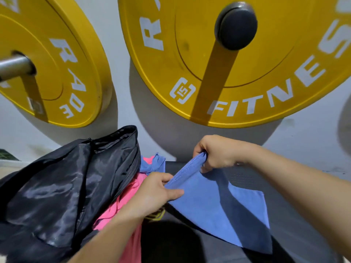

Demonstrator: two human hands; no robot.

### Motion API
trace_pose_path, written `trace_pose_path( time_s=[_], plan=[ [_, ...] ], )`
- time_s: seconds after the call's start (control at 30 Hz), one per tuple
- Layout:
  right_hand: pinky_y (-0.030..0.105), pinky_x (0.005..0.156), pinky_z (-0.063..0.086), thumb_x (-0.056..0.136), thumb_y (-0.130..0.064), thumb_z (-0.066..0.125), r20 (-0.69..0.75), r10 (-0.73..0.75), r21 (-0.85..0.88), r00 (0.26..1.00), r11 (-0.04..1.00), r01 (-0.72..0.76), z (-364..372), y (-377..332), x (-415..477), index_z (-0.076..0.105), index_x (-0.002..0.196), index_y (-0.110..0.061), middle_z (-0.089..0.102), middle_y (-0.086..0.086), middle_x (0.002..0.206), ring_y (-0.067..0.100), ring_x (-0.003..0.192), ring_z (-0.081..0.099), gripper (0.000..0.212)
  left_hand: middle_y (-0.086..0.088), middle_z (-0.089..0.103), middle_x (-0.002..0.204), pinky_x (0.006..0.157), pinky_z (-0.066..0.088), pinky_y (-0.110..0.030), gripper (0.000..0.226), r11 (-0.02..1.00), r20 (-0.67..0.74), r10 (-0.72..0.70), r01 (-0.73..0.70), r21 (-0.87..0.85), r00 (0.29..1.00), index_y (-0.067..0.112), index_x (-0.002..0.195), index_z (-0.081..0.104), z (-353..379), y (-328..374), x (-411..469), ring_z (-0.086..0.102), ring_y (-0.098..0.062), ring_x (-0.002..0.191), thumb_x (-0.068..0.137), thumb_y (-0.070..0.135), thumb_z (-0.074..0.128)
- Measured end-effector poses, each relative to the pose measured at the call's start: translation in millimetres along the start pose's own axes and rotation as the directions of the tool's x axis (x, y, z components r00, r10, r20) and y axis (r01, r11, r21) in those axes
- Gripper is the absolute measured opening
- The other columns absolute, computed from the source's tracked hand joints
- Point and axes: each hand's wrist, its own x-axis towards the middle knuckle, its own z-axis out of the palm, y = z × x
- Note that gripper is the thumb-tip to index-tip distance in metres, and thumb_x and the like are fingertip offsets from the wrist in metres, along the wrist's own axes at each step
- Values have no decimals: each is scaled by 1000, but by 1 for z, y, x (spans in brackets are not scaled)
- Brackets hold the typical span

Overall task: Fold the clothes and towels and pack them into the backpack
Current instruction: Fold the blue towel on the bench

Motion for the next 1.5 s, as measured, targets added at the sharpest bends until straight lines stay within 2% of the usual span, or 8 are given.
trace_pose_path(
  time_s=[0.1,0.23,0.47,0.77,0.93,1.17,1.33,1.5],
  plan=[
    [24,55,50,78,-5,73,-162,17,179,987,984,13,-31,-2,-7,66,75,-14,65,-1,68,9,60,63,12,8,47,47,50,30,-24,29,987,-202,118,-93,129,972,25,52,62,-29,25,8,38,-6,46,75,17,79],
    [28,58,44,74,-10,75,-528,-78,64,846,989,132,-70,-13,-22,68,79,-10,68,3,74,11,66,58,8,7,64,61,56,38,-19,14,918,-418,380,-281,279,825,28,69,68,-61,90,11,49,-2,54,76,18,76],
    [18,56,40,70,2,66,-752,-91,131,653,950,283,-52,-19,-76,60,75,-18,60,-10,66,2,60,51,21,16,67,67,62,43,-15,24,775,-396,622,-461,432,675,31,83,75,-57,123,-28,59,2,68,77,8,71],
    [29,64,35,74,-17,54,-101,-47,-76,994,996,39,162,8,-163,42,77,-23,54,-7,82,16,77,51,13,12,70,73,51,49,-16,26,515,250,458,-484,708,853,31,83,68,58,-74,-115,67,-12,65,62,29,53],
    [25,85,52,66,-34,48,-50,-210,-305,976,934,185,212,7,-185,57,93,-24,59,-7,117,14,123,53,30,16,66,73,45,45,-16,28,573,276,452,-513,639,848,34,92,54,79,-111,-147,63,-4,66,66,35,46],
    [39,75,45,81,-31,48,45,-143,-208,989,967,149,229,1,-190,45,111,-19,59,-2,107,28,96,56,33,12,57,97,77,48,-33,33,761,311,373,-480,436,874,28,87,54,76,-110,-157,52,-11,101,61,21,35],
    [38,68,40,81,-33,47,18,-78,-74,997,994,79,213,-6,-188,43,91,-25,61,1,87,30,83,53,13,13,47,132,91,46,-34,57,706,334,294,-439,556,896,33,113,53,81,-132,-153,39,-9,127,62,35,27],
    [31,60,40,73,-26,63,232,166,276,959,934,-228,194,3,-178,41,66,-24,50,-7,63,8,60,46,23,7,53,71,73,44,-34,27,867,367,118,-276,415,922,19,77,50,77,-119,-140,48,-8,70,69,40,36]
  ],
)
